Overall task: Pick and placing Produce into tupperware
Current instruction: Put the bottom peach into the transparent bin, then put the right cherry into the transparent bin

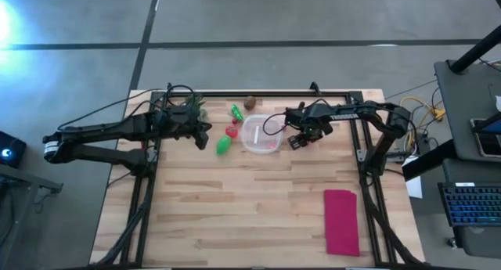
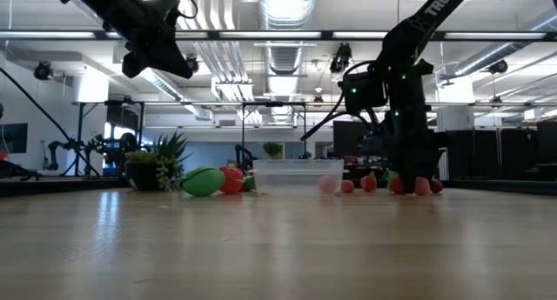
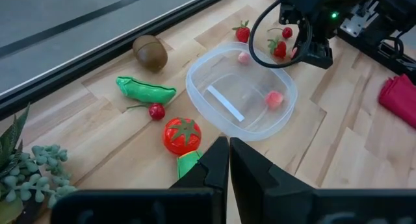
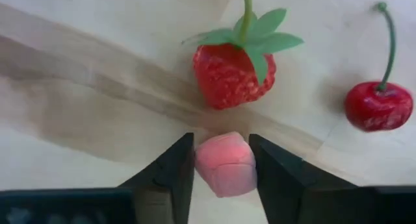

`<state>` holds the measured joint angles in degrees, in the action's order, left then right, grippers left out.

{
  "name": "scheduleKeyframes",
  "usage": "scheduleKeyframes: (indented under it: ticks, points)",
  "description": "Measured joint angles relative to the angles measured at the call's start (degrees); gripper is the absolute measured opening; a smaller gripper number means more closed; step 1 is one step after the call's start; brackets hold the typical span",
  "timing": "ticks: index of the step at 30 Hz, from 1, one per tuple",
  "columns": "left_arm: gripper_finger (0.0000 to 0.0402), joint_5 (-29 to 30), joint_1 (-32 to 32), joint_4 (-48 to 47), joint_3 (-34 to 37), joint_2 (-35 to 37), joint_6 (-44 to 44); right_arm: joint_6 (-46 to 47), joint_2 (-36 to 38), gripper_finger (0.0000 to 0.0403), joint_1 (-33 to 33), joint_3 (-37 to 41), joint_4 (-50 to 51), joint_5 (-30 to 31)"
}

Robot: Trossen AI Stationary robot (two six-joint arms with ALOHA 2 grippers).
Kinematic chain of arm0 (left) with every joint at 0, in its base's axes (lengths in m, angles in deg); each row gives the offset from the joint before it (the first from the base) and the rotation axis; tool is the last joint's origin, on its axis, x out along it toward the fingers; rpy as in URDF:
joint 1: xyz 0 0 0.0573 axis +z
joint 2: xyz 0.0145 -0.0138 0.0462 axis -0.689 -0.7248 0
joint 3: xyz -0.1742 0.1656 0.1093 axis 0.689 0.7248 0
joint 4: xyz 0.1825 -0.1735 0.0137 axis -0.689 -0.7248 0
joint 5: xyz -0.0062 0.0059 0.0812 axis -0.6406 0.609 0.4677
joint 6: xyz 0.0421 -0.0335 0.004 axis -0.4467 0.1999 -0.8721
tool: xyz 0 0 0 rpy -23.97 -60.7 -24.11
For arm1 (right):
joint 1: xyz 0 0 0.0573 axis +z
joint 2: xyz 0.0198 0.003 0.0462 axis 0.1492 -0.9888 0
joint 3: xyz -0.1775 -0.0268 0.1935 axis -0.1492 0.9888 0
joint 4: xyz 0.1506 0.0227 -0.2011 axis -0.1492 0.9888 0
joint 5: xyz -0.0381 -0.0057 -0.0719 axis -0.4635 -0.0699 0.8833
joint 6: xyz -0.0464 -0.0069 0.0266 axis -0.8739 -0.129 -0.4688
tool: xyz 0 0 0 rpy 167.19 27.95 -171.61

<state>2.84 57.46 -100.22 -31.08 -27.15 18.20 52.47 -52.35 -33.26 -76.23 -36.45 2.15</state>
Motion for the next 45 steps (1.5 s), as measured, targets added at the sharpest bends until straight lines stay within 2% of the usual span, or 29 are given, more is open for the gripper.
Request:
scheduleKeyframes:
  ticks: [6, 13, 17, 24, 30, 33, 40, 41, 45]
  points:
    - [0.0000, 0.0, 0.0, 0.0, 0.0, 0.0, 0.0, 0.6, 1.4, 0.0106, 0.1, -3.2, 1.5, -2.0]
    - [0.0000, 0.0, 0.0, 0.1, 0.0, 0.0, 0.0, -0.2, 3.7, 0.0111, 1.2, -18.8, 0.1, -2.0]
    - [0.0000, 0.0, 0.0, 0.5, 0.0, 0.0, -0.2, -3.6, -0.7, 0.0111, 1.0, -26.8, 0.0, -2.0]
    - [0.0000, 0.0, 0.0, 0.4, 0.0, 0.0, -0.3, -6.8, -12.3, 0.0111, 3.6, -34.3, 2.1, -5.8]
    - [0.0000, 0.0, 0.0, 0.4, 0.0, 0.0, -0.5, -8.6, -16.9, 0.0117, 6.4, -37.5, 12.4, 2.6]
    - [0.0000, 0.1, 0.0, 0.4, 0.0, 0.0, -0.5, -9.8, -16.8, 0.0138, 7.2, -37.6, 11.9, 2.5]
    - [0.0000, 0.2, 0.0, 0.4, 0.0, -0.3, -0.5, -7.0, -16.3, 0.0220, 8.6, -37.6, 11.0, 1.5]
    - [0.0000, 0.2, 0.0, 0.5, 0.0, -0.3, -0.5, -7.0, -15.9, 0.0228, 8.7, -37.6, 11.8, 2.8]
    - [0.0000, 0.2, 0.0, 0.4, 0.0, -0.4, -0.5, -6.6, -9.5, 0.0242, 9.3, -37.1, 18.8, 17.2]
